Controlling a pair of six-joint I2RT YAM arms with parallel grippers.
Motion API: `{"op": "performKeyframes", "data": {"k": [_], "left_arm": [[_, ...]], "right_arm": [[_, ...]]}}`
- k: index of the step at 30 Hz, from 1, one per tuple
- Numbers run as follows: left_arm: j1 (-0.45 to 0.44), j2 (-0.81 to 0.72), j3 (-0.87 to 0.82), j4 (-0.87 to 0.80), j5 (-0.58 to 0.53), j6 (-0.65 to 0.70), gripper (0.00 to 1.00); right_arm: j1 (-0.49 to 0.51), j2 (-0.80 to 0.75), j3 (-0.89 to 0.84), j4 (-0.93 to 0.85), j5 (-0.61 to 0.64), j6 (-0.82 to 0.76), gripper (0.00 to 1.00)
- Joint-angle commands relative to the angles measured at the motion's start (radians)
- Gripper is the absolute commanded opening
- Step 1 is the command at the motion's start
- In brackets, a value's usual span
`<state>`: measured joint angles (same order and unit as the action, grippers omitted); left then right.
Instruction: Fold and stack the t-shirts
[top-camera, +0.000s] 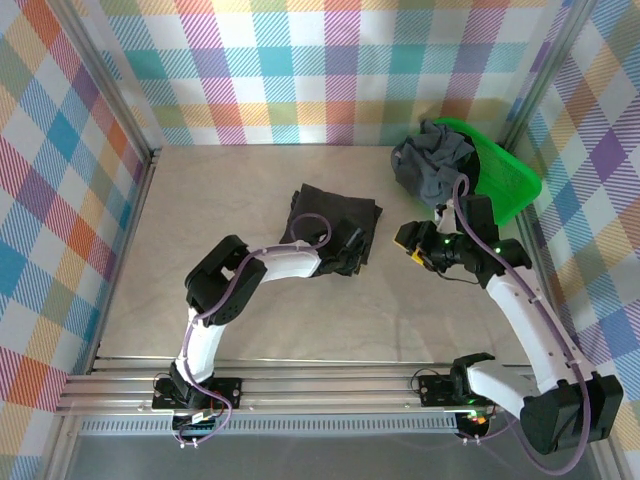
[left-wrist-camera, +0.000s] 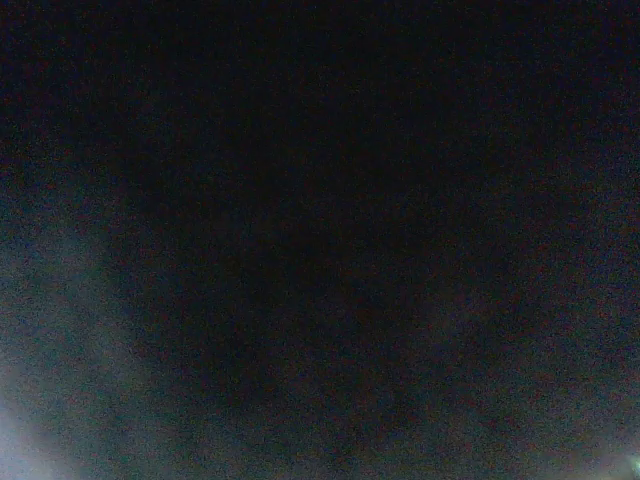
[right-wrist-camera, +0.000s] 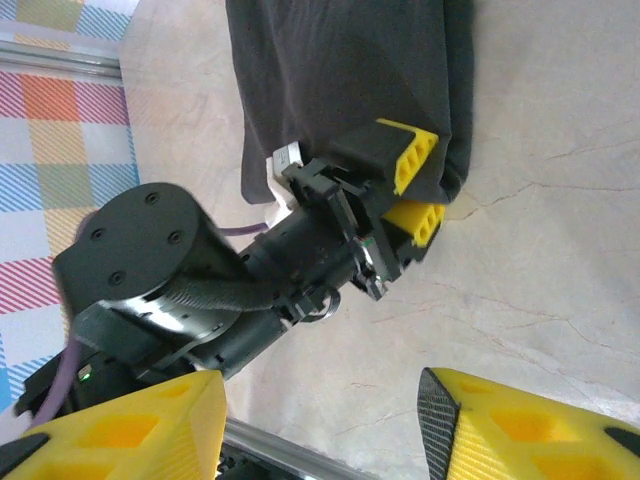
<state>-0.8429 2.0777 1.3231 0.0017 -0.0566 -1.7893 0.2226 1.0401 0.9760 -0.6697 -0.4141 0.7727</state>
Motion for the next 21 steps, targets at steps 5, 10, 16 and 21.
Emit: {"op": "performKeyframes", "data": {"k": [5,10,16,21], "left_arm": [[0.107,-0.038,-0.06,0.043,-0.111,0.027,0.01],[0.286,-0.143,-0.157,0.024,-0.067,0.163,0.0],[0.574,-0.177,-0.187,0.015,0.068,0.399,0.0],[0.779,-0.095,-0.073,-0.049,0.156,0.574,0.0]], "right_arm": [[-0.008,-0.037,0.0,-0.058,-0.032,-0.024,0.53],[-0.008,-0.031,0.007,-0.064,-0.039,-0.033,0.53],[-0.008,-0.007,0.001,-0.027,-0.061,-0.036,0.53],[-0.008,0.036,0.009,0.029,-0.093,-0.033,0.53]]}}
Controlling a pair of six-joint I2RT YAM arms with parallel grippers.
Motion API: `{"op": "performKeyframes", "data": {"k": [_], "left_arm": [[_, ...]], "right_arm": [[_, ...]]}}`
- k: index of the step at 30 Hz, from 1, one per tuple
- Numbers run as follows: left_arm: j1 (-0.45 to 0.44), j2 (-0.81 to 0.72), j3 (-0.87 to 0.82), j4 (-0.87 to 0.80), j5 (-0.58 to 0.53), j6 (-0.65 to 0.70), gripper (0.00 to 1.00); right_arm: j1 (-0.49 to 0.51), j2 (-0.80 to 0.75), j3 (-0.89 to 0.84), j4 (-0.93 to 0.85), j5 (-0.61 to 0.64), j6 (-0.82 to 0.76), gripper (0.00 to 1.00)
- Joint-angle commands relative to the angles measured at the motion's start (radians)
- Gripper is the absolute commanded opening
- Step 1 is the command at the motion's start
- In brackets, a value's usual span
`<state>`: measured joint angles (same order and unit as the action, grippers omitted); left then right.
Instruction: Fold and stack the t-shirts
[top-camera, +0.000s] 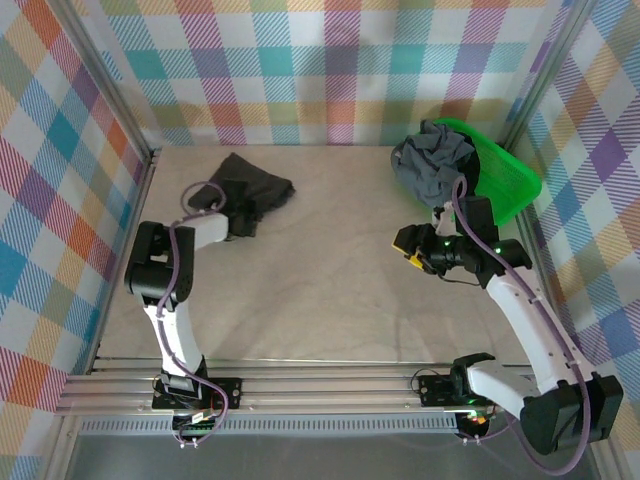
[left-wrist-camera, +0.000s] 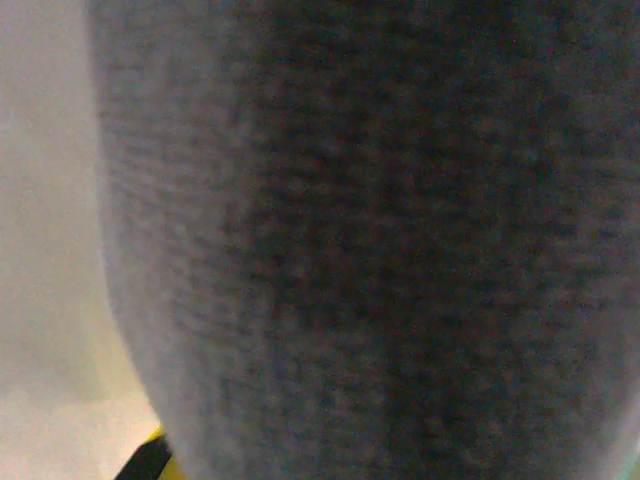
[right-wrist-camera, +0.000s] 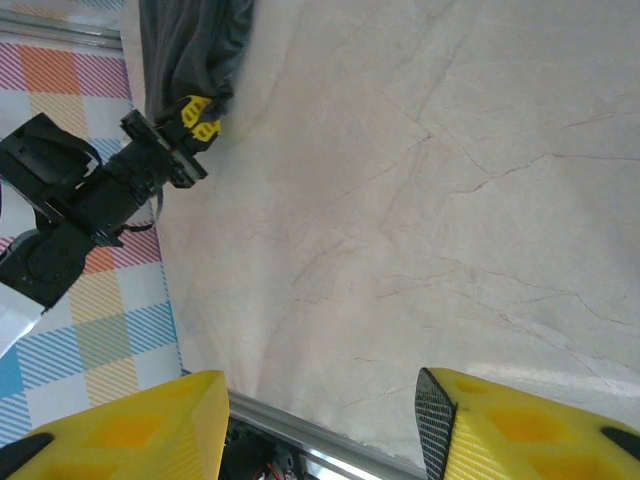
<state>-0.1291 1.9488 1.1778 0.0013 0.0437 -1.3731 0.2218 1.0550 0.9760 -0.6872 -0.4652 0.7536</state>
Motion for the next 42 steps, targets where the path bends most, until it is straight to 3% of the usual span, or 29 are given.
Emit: {"op": "performKeyframes", "data": {"k": [1,8,15,21,23,25,29,30,31,32,33,36,38,42], "left_arm": [[0.1,0.054,0.106,-0.058,0.065,0.176,0.0],[0.206,0.2,0.291,-0.058,0.068,0.137,0.0],[0.175,0.307,0.433,-0.026,0.083,0.061,0.0],[0.152,0.321,0.458,-0.017,0.095,0.057,0.03],[0.153,0.309,0.441,-0.011,0.101,0.068,0.08],[0.153,0.281,0.427,-0.02,0.115,0.099,0.25],[0.141,0.129,0.414,-0.13,0.159,0.289,0.89],[0.134,0.083,0.404,-0.159,0.165,0.336,0.99],[0.128,0.03,0.401,-0.222,0.169,0.392,1.0],[0.121,-0.02,0.406,-0.317,0.168,0.45,1.0],[0.111,-0.062,0.412,-0.391,0.162,0.5,1.0],[0.063,-0.223,0.413,-0.639,0.021,0.685,1.0],[0.004,-0.327,0.41,-0.779,-0.169,0.799,1.0],[-0.034,-0.499,0.275,-0.868,-0.353,0.905,1.0]], "right_arm": [[-0.007,0.031,0.015,0.055,-0.046,-0.014,0.53],[-0.006,0.093,0.056,0.07,-0.046,-0.011,0.52],[-0.006,0.123,0.072,0.071,-0.047,-0.01,0.52],[-0.006,0.136,0.064,0.129,-0.109,-0.012,0.53],[-0.006,0.129,0.058,0.172,-0.133,-0.013,0.53],[-0.006,0.113,0.052,0.214,-0.144,-0.01,0.54],[-0.006,0.042,0.028,0.308,-0.105,0.013,0.58],[-0.006,0.028,0.027,0.316,-0.084,0.017,0.6],[-0.006,0.015,0.03,0.317,-0.061,0.02,0.64],[-0.006,0.003,0.033,0.312,-0.035,0.022,0.95],[-0.006,-0.006,0.036,0.302,-0.016,0.023,1.0],[-0.007,-0.021,0.064,0.214,0.086,0.012,1.0],[-0.007,-0.03,0.097,0.107,0.21,-0.019,1.0],[-0.007,-0.059,0.112,0.039,0.427,-0.134,1.0]]}}
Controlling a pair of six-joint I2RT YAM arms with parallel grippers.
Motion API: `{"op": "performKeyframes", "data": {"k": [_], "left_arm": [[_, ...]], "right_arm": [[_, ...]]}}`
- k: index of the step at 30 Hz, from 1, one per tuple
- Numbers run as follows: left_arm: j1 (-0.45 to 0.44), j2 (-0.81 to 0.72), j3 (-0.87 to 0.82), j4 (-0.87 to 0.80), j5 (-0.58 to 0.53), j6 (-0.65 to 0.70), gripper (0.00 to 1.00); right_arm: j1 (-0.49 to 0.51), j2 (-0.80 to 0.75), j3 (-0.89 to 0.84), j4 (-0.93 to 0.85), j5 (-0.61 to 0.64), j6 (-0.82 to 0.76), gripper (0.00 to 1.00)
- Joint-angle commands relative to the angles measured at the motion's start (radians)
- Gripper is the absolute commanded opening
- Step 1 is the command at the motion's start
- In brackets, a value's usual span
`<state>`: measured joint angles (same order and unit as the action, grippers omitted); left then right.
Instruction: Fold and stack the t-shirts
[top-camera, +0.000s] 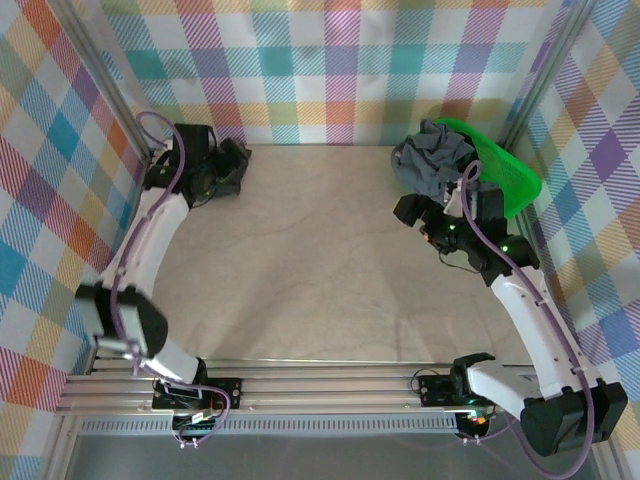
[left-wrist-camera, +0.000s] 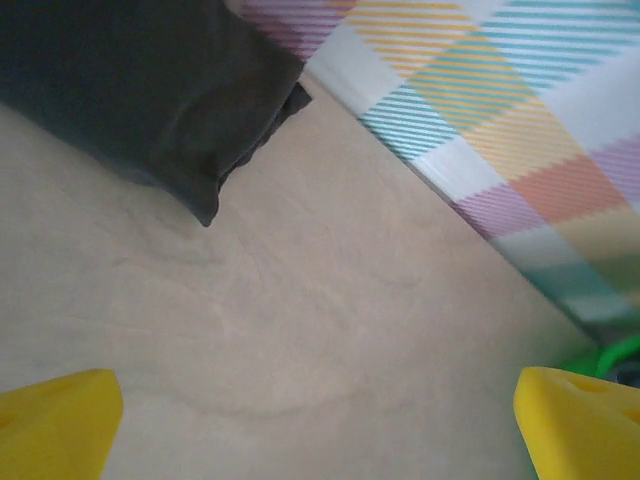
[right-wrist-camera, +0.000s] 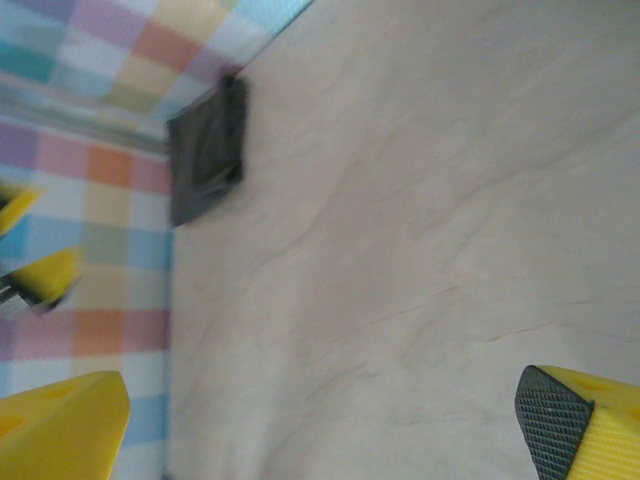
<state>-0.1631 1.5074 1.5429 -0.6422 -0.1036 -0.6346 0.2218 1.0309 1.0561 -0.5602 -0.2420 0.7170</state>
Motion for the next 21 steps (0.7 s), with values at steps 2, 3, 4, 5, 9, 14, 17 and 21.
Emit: {"op": "performKeyframes", "data": {"k": [2,3,4,5,9,14,17,21], "left_arm": [[0.0,-0.146,-0.198,-0.218,-0.26,0.173,1.0],[-0.002,-0.193,-0.255,-0.188,-0.279,0.177,1.0],[-0.004,-0.242,-0.328,-0.145,-0.315,0.172,1.0],[-0.004,-0.285,-0.401,-0.094,-0.361,0.169,1.0],[-0.009,-0.41,-0.706,0.278,-0.449,0.383,1.0],[0.016,-0.295,-0.875,0.585,-0.344,0.576,1.0],[0.071,-0.148,-0.873,0.687,-0.271,0.519,1.0],[0.095,0.036,-0.86,0.911,-0.231,0.509,1.0]], "right_arm": [[-0.007,-0.012,0.025,-0.152,0.408,-0.091,1.0],[-0.008,0.004,0.01,-0.161,0.495,-0.094,1.0],[-0.008,0.02,-0.023,-0.141,0.569,-0.126,1.0],[-0.009,0.027,-0.069,-0.086,0.614,-0.178,1.0],[-0.01,0.0,-0.378,0.352,0.726,-0.391,1.0],[-0.024,0.175,-0.506,0.674,0.726,-0.599,1.0],[-0.053,0.325,-0.504,0.81,0.64,-0.642,1.0],[-0.106,0.442,-0.479,0.989,0.533,-0.668,1.0]]}}
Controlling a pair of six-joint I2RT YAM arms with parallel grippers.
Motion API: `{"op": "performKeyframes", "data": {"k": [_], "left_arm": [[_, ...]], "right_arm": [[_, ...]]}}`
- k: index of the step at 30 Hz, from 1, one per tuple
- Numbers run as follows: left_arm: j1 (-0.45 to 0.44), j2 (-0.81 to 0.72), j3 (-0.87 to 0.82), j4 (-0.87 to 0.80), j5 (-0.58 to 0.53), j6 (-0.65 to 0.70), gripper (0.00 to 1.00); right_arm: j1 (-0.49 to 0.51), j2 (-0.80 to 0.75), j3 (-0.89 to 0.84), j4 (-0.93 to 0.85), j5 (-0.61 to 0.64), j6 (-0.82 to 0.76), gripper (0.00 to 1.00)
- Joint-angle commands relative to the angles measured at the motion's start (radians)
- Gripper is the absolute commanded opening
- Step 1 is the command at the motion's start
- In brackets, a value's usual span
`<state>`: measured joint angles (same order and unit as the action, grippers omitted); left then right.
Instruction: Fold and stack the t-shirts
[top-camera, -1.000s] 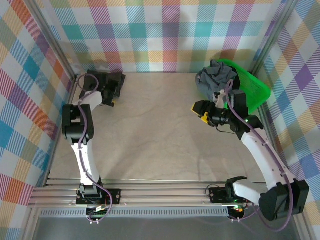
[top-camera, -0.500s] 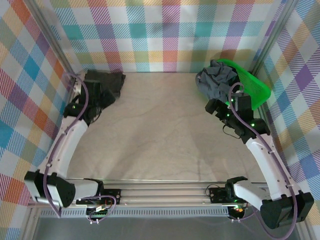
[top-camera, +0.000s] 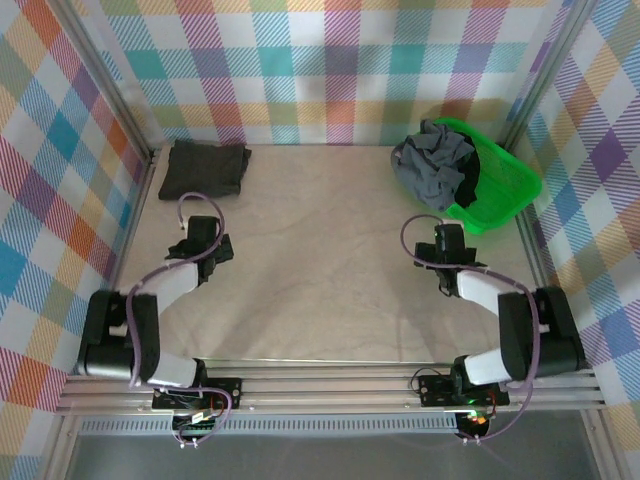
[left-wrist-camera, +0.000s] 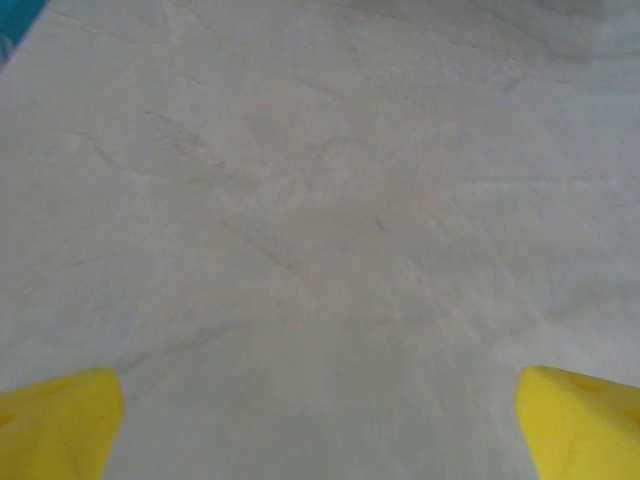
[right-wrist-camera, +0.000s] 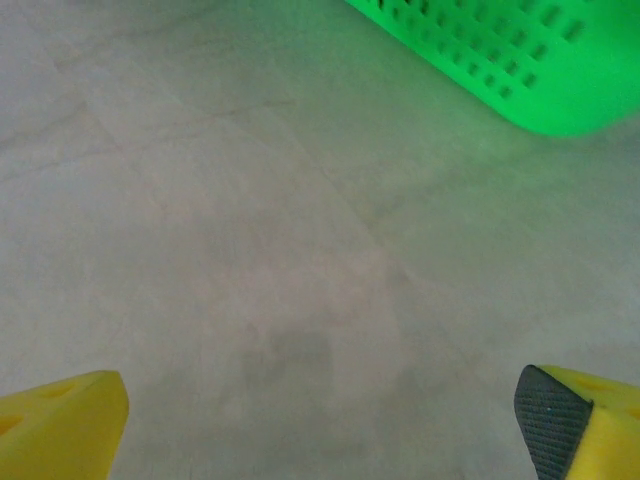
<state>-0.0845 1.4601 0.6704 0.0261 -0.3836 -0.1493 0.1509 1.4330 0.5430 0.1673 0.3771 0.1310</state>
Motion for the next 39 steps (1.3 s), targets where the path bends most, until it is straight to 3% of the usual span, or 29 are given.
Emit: {"op": "performKeyframes", "data": {"k": [1,5,8,11,13,16,17,18,39], "left_arm": [[0.017,0.118,0.024,0.275,0.048,0.049,1.0],[0.028,0.156,0.044,0.311,0.116,0.086,1.0],[0.026,0.046,-0.16,0.583,0.146,0.104,1.0],[0.027,-0.006,-0.377,0.911,0.092,0.076,1.0],[0.028,-0.002,-0.371,0.907,0.095,0.077,1.0],[0.018,0.071,-0.245,0.734,0.16,0.118,1.0],[0.002,0.12,-0.269,0.839,0.189,0.16,1.0],[-0.005,0.102,-0.265,0.811,0.15,0.145,1.0],[0.0,0.105,-0.264,0.808,0.146,0.14,1.0]], "right_arm": [[-0.044,0.06,0.053,0.256,-0.093,-0.091,1.0],[-0.125,0.093,0.024,0.366,-0.204,-0.063,1.0],[-0.131,0.061,-0.061,0.486,-0.247,-0.077,1.0],[-0.131,0.04,-0.152,0.643,-0.249,-0.078,1.0],[-0.131,0.039,-0.18,0.693,-0.255,-0.08,1.0],[-0.131,0.116,-0.199,0.821,-0.24,-0.08,1.0],[-0.13,0.089,-0.161,0.699,-0.242,-0.073,1.0],[-0.129,0.108,-0.156,0.715,-0.241,-0.08,1.0],[-0.128,0.098,-0.156,0.7,-0.253,-0.083,1.0]]}}
